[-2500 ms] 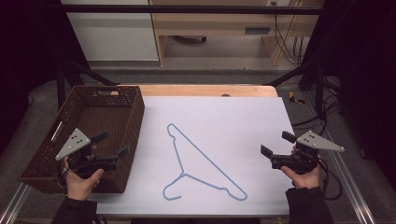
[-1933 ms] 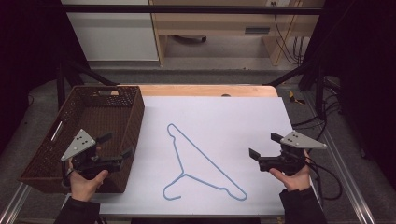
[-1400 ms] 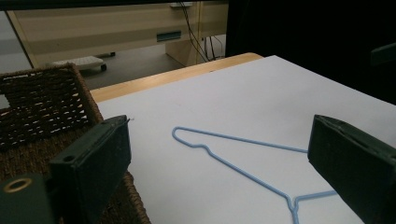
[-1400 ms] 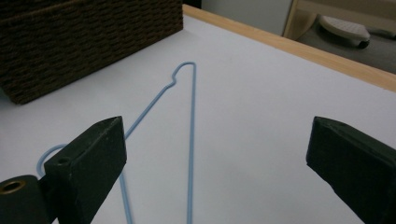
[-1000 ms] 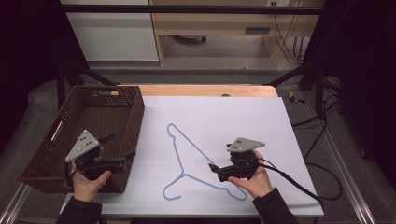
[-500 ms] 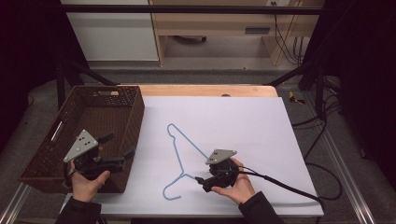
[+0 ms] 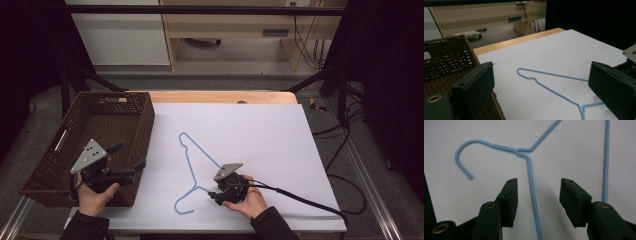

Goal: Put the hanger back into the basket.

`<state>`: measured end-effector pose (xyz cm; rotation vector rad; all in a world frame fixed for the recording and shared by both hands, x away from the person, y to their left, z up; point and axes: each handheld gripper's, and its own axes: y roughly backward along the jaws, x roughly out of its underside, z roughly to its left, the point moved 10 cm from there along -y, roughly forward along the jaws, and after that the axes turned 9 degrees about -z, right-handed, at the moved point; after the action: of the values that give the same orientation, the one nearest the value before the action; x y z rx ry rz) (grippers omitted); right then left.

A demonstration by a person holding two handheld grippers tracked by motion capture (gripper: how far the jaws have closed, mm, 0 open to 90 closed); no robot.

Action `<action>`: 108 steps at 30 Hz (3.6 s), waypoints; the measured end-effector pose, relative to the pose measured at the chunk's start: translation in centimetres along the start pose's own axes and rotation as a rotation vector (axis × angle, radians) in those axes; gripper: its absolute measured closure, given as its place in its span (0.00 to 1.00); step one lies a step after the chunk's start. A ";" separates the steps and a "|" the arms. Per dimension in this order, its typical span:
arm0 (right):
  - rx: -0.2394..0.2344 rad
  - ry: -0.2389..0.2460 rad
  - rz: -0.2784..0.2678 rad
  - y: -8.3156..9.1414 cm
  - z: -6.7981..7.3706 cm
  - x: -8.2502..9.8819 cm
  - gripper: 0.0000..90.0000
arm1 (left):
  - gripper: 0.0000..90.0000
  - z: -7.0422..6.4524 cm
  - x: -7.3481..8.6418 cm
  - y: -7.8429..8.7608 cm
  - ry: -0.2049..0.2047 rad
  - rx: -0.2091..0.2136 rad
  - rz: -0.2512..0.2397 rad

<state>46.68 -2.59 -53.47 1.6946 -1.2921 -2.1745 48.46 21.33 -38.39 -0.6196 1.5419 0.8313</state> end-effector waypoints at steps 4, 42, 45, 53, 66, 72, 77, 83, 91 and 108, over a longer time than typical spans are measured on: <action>-0.011 0.008 0.030 -0.4 0.1 0.5 0.68 | 0.07 -0.1 0.1 -0.1 -0.002 0.003 0.005; -0.057 0.000 0.061 -0.2 0.2 0.9 0.97 | 0.08 -2.7 1.9 -2.1 -0.031 0.064 0.076; -0.062 -0.005 0.041 0.2 0.2 0.5 0.97 | 0.08 -3.1 2.3 -2.4 -0.033 0.071 0.087; -0.084 -0.024 -0.002 1.0 0.2 -0.3 0.97 | 0.08 -3.8 3.0 -3.0 -0.038 0.091 0.111; -0.102 -0.066 -0.067 2.5 -0.3 -1.4 0.97 | 0.08 -5.5 4.0 -3.8 -0.047 0.130 0.141; -0.106 -0.072 -0.083 2.8 -0.3 -1.7 0.98 | 0.08 -6.0 4.5 -4.1 -0.047 0.140 0.155; -0.106 -0.075 -0.094 3.1 -0.3 -1.9 0.98 | 0.08 -6.5 4.8 -4.2 -0.046 0.156 0.163; -0.109 -0.084 -0.117 3.5 -0.5 -2.2 0.98 | 0.07 -6.9 4.9 -4.2 -0.034 0.170 0.157; -0.105 -0.102 -0.154 4.2 -1.1 -2.7 0.98 | 0.06 -7.0 4.5 -3.4 -0.014 0.173 0.128; -0.102 -0.134 -0.207 4.9 -1.6 -3.2 0.98 | 0.08 -9.1 7.6 -3.9 -0.026 0.208 0.204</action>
<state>47.23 -4.87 -47.89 1.7392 -1.0533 -2.4620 44.97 12.31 -46.23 -0.3022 1.6608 0.8147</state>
